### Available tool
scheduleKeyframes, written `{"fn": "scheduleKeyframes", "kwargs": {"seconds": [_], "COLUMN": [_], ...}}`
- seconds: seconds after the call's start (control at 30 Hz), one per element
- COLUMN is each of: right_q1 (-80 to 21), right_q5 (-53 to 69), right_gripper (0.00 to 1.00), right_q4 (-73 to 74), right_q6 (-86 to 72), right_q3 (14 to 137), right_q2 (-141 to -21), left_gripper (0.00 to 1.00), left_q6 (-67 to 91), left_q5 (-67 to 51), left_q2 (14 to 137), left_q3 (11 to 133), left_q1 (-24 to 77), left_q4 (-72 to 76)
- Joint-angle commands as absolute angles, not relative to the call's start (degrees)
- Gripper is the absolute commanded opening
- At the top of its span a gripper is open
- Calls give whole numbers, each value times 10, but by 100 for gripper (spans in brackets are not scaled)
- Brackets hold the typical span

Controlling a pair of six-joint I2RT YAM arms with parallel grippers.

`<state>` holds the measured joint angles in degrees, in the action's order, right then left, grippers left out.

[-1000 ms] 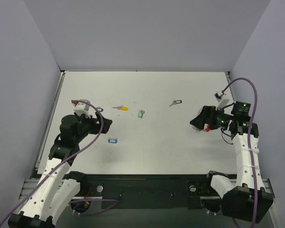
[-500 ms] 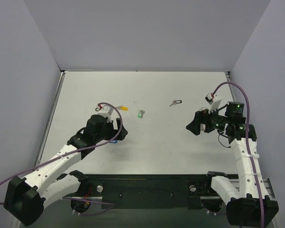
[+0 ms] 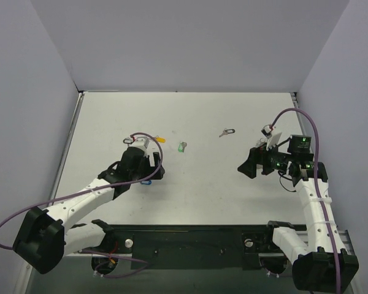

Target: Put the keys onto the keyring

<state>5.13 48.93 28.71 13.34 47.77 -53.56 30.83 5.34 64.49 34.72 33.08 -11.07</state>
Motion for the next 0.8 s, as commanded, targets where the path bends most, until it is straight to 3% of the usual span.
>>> {"fn": "scheduleKeyframes", "kwargs": {"seconds": [0.0, 0.6, 0.77], "right_q1": [47, 39, 36], "right_q5": [504, 505, 504], "right_gripper": [95, 95, 95], "right_q4": [279, 280, 284], "right_q6": [147, 152, 156], "right_q3": [476, 474, 475], "right_q2": [-537, -546, -546], "left_gripper": [97, 96, 90], "left_q6": [335, 341, 337], "left_q5": [62, 98, 131], "left_q2": [647, 667, 708], "left_q3": [331, 312, 338], "left_q1": [334, 334, 334], "left_q4": [-47, -34, -53]}}
